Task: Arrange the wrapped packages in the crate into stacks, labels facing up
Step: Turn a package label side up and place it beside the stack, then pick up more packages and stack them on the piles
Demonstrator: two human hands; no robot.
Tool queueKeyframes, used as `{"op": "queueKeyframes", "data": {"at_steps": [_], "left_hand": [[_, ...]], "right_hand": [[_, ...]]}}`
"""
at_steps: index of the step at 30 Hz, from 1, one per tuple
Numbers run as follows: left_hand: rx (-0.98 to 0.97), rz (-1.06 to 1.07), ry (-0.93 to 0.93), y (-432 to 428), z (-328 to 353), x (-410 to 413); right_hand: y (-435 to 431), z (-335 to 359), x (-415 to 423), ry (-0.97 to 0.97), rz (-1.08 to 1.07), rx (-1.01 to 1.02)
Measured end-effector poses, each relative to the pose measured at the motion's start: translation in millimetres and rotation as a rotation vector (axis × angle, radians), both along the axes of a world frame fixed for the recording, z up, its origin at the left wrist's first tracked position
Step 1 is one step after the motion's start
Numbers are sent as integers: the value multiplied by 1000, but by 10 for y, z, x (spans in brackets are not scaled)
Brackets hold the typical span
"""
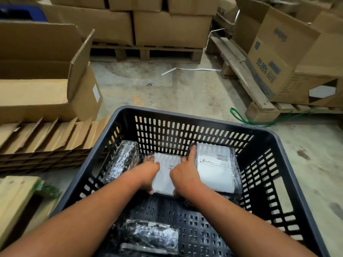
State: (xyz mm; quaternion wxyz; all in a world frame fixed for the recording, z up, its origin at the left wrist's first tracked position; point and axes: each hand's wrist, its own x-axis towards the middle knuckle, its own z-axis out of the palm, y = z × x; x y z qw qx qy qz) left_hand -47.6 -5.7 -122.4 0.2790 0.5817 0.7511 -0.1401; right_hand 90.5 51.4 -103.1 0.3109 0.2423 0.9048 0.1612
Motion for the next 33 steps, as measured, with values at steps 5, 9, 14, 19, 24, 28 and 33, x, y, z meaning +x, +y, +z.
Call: {"op": "queueKeyframes", "data": {"at_steps": [5,9,14,19,24,28,33], "left_hand": [[123,13,-89,-5,225,-166],[250,-29,-36,-68,552,-344],[213,-15,118,-96,858,-556],[185,113,105,-66,994,-589],[253,202,30,-46,1045,-657],[295,209,-41,-33,1039,-666],[308,196,-52,-39,986,-625]], "right_hand": [[79,-83,14,132,16,-45],[95,-26,-14,348,-12,-143],[-151,-48,-49,864,-12,-660],[-513,-197,-216,865,78,-795],[-578,-167,-312,794,49,-714],[-560,-204,-249,913,-95,-690],[-568,-292,-161,1221,-297,-1056]]}}
